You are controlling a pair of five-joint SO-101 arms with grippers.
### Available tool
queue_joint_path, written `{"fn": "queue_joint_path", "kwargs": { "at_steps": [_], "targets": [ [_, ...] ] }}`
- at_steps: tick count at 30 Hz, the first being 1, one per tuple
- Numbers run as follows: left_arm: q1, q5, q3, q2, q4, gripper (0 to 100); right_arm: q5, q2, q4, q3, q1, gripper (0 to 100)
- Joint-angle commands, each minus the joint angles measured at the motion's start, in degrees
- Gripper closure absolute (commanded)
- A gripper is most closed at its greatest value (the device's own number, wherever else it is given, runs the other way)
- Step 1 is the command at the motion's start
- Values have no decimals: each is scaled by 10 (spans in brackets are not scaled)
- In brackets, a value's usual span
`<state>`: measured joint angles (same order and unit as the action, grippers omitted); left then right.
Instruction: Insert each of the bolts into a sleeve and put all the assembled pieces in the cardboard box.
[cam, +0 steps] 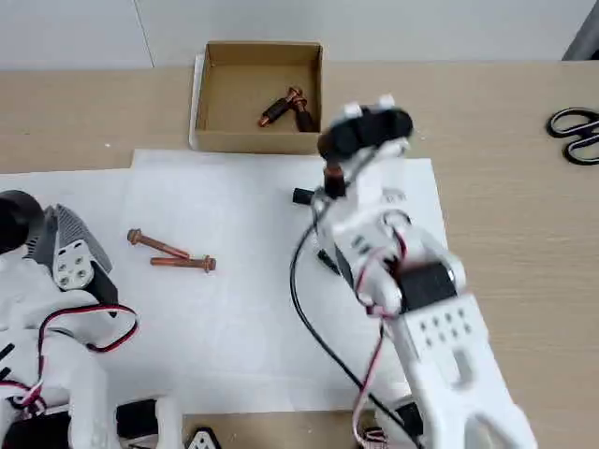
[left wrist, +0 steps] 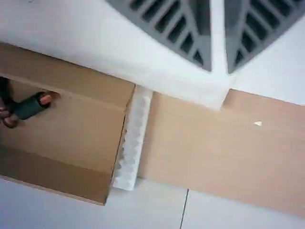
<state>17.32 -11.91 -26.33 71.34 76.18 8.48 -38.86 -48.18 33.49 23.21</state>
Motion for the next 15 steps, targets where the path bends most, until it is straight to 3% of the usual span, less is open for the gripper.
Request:
{"fn": "queue_joint_path", "kwargs": {
  "at_steps": [1,8,15],
  "targets": [
    [3,3,17,1,19,995,5,76,49,-100,-4,995],
    [4,-21,19,1,59,995,4,268,89,-258,-5,995],
    [4,-18,19,1,59,995,3,503,96,-509,-6,995]
  ]
}}
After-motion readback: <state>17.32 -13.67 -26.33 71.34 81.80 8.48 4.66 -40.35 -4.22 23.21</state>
